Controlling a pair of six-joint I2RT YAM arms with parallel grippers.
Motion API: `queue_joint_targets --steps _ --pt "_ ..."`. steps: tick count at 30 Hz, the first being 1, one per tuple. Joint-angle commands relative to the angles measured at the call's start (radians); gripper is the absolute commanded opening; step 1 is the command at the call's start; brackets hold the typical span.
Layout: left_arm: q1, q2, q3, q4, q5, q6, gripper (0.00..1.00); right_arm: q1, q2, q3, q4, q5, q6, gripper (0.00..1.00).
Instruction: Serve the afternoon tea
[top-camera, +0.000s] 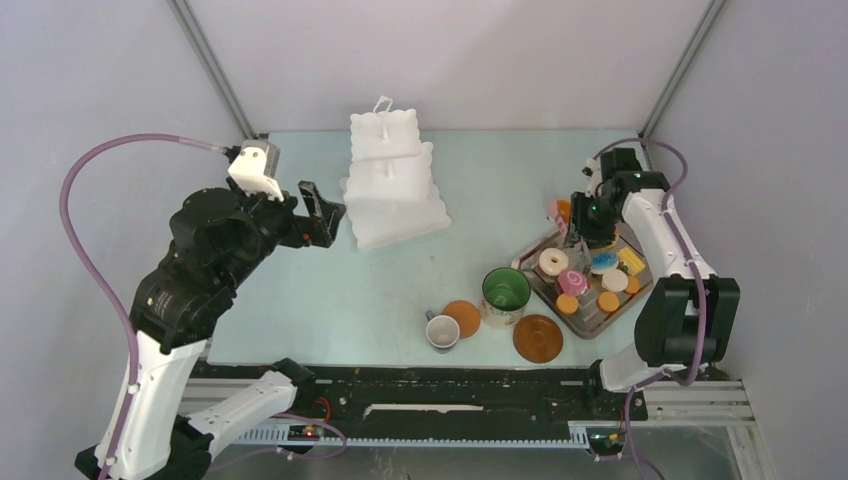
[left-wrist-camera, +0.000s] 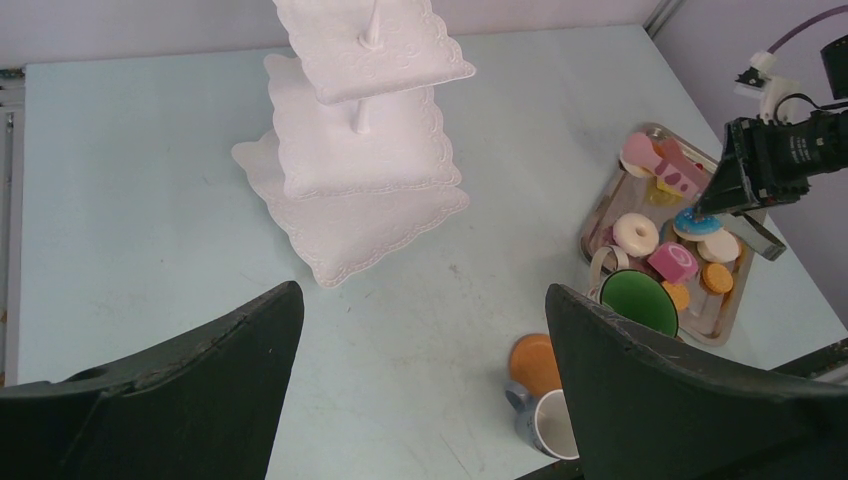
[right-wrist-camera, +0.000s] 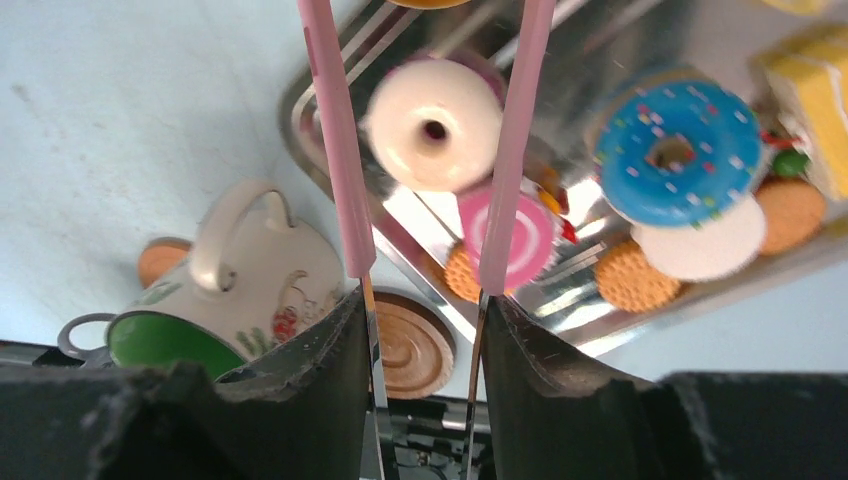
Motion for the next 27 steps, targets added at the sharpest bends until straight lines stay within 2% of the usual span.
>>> queue_joint_targets --steps 1,8,14,27 --pt "-0.006 -0.007 0.010 0.024 0.005 0.004 0.98 0.130 -0.018 0.058 0.139 -0.060 0.034 0.05" --pt "-0.006 -0.013 0.029 0.011 0.000 0.002 0.98 0.323 0.175 0.261 0.167 -0.039 0.090 0.03" --pt "-0.006 -0.036 0.037 -0.002 -0.024 0.007 0.98 0.432 0.312 0.386 0.170 -0.048 0.102 0.01" --pt "-0.006 -0.046 0.037 -0.005 -0.037 0.020 0.98 0.546 0.407 0.412 0.181 0.015 0.083 0.01"
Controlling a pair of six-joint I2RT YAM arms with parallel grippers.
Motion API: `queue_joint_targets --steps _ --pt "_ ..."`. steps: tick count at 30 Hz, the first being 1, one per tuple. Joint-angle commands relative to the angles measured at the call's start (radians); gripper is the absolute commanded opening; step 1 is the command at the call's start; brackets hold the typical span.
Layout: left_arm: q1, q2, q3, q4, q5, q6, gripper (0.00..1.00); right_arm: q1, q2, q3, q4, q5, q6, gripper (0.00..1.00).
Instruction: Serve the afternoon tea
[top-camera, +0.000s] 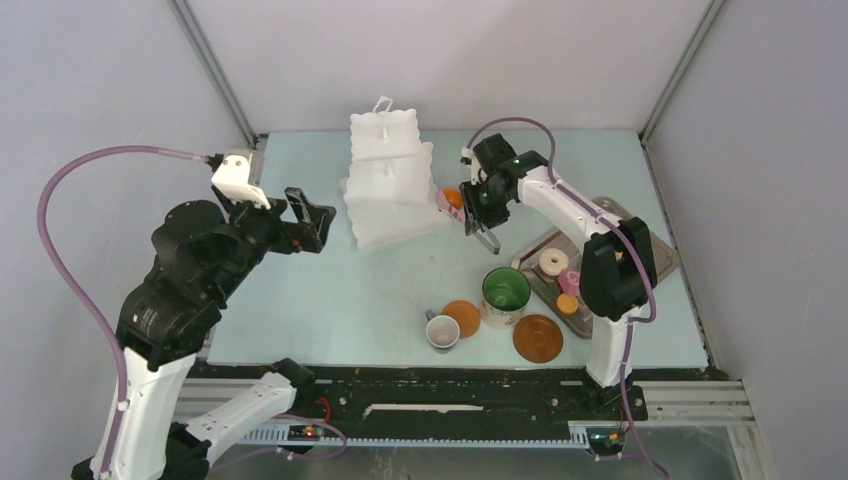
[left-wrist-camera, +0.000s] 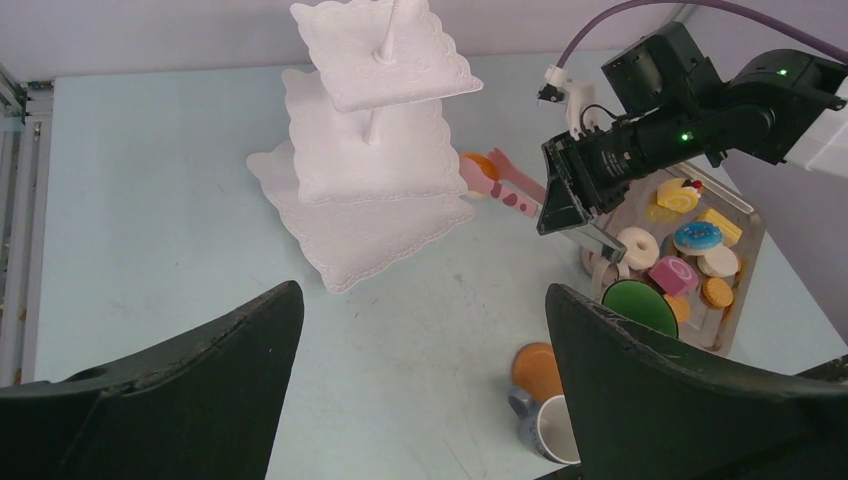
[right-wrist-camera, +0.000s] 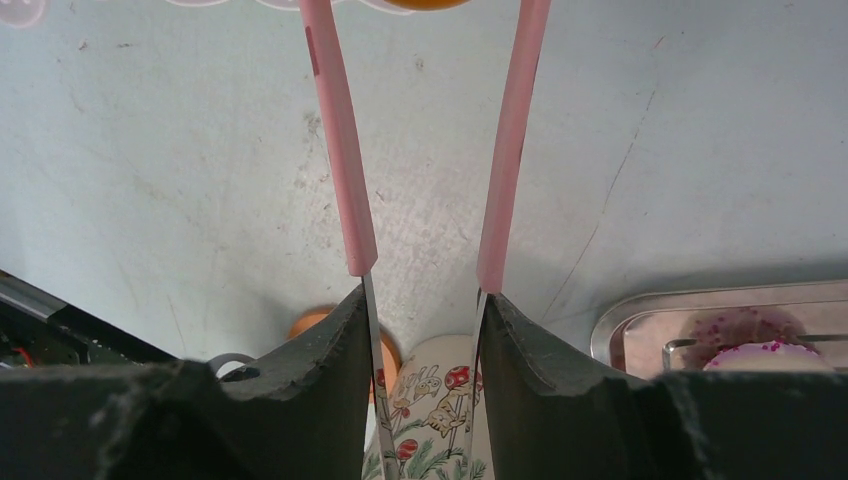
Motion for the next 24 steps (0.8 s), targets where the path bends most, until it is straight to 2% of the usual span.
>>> queue_joint_targets --steps 1,9,16,24 --pt "-0.006 0.001 0.036 0.003 -0.012 0.021 0.98 0.032 0.015 0.040 0.033 0.049 -0.009 0.01" --pt "-0.006 0.005 0.037 0.000 -0.007 0.020 0.98 0.100 0.024 0.045 0.071 0.126 -0.042 0.01" --pt "-0.006 0.004 0.039 -0.002 -0.006 0.019 0.98 0.126 0.072 0.083 0.082 0.095 -0.047 0.02" --pt "-0.006 0.002 0.054 -0.015 -0.005 0.020 0.98 0.158 0.113 0.112 0.115 0.106 -0.031 0.09"
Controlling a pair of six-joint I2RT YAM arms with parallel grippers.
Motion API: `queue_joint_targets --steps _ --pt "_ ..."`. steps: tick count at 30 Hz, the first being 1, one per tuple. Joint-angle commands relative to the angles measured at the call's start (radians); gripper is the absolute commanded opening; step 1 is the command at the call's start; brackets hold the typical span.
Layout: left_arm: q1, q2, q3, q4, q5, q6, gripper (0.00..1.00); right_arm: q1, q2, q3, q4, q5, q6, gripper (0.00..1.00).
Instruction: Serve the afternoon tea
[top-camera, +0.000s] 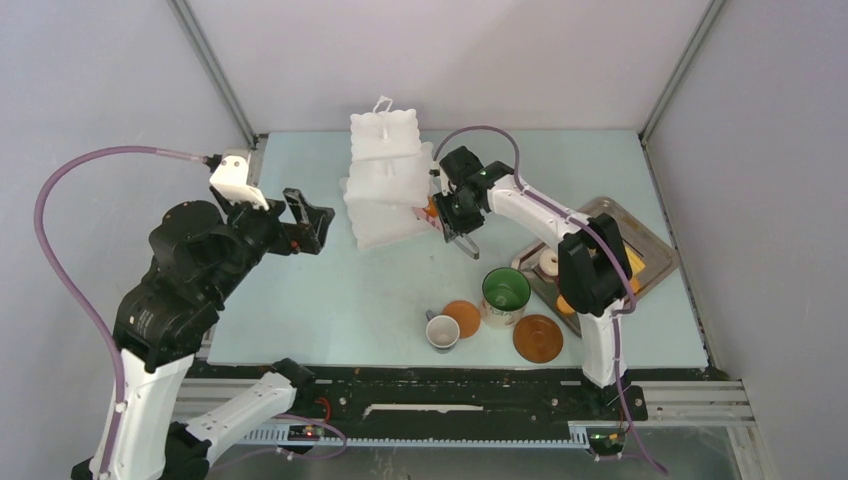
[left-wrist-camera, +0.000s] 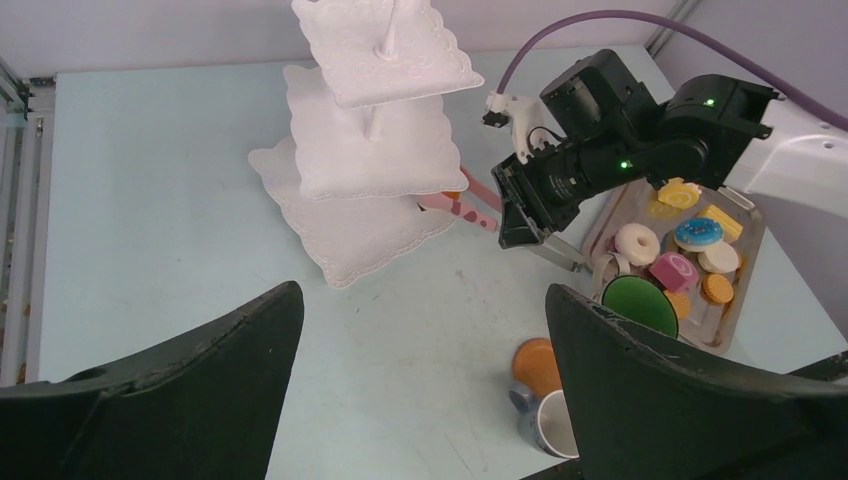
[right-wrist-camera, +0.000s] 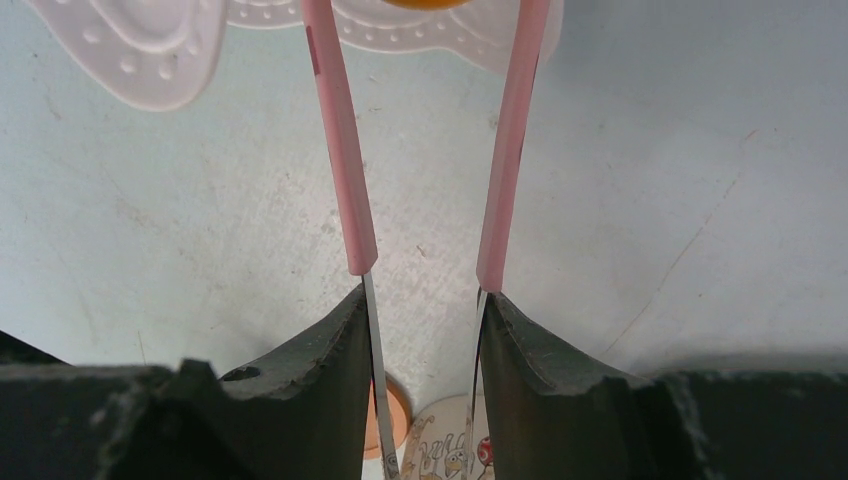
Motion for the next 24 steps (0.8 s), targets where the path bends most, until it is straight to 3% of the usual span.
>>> queue_joint_targets --steps 1,6,24 --pt "-0.006 0.000 0.043 0.003 -0.004 0.020 0.98 0.028 0.018 0.059 0.059 0.017 0.003 0.10" --pt "-0.006 -0.002 0.041 0.005 -0.002 0.017 0.98 0.039 0.041 0.070 0.066 0.040 -0.005 0.12" --pt "-0.006 -0.007 0.025 0.018 0.008 0.003 0.98 0.044 0.037 0.032 0.074 0.035 -0.041 0.45"
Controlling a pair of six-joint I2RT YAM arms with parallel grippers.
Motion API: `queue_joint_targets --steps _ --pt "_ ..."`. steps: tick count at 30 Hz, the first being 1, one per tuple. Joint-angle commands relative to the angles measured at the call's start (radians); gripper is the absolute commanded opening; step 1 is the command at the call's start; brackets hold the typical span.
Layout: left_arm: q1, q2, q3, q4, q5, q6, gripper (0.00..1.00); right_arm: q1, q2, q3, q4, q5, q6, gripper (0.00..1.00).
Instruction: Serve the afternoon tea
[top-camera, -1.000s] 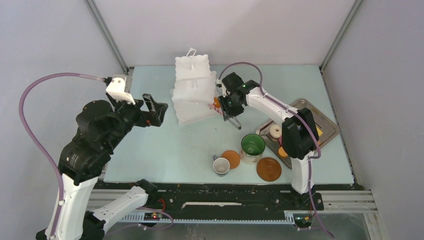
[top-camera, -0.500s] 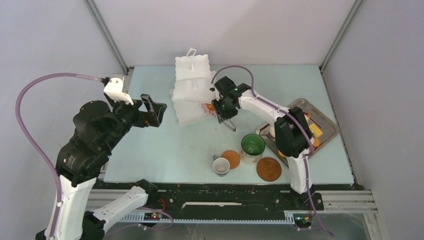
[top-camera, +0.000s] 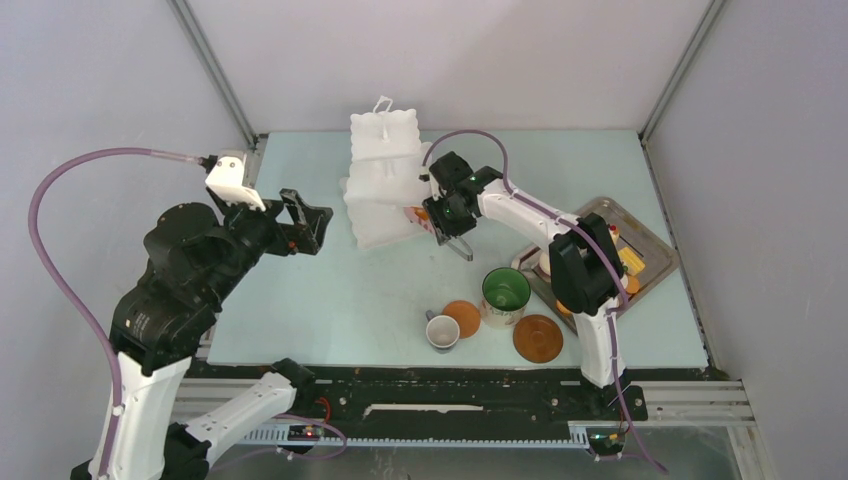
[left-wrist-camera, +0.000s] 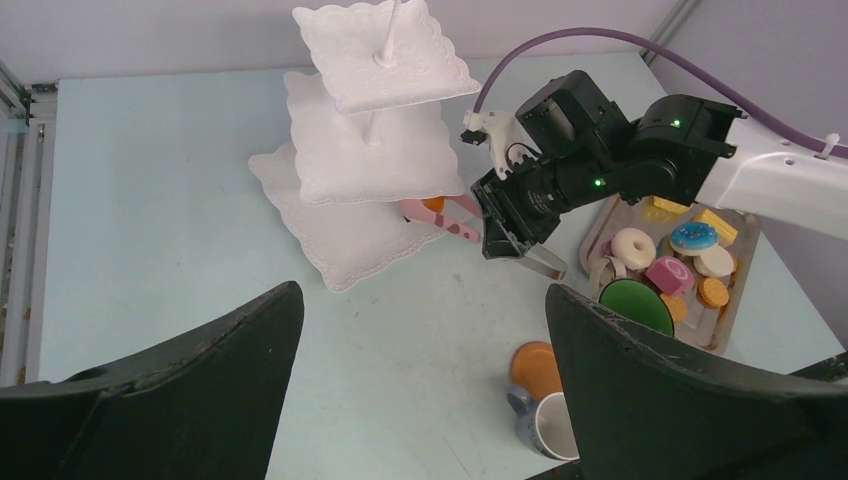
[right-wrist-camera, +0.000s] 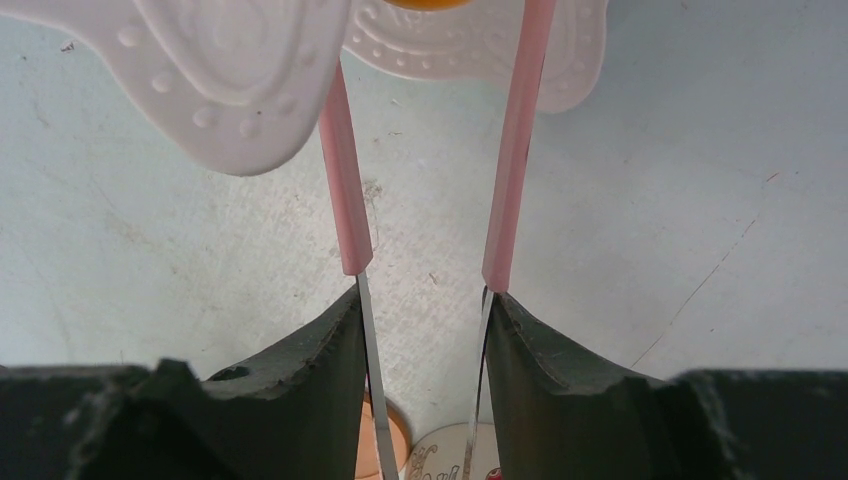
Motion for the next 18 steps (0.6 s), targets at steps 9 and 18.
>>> queue_joint_targets --steps 9,18 --pt "-0.006 -0.003 0.002 0.028 0.005 0.000 0.98 0.004 -0.001 0.022 0.021 0.019 -0.043 0.52" --pt "-0.006 -0.001 -0.003 0.028 0.010 0.000 0.98 0.009 -0.021 0.010 0.013 0.046 -0.051 0.52"
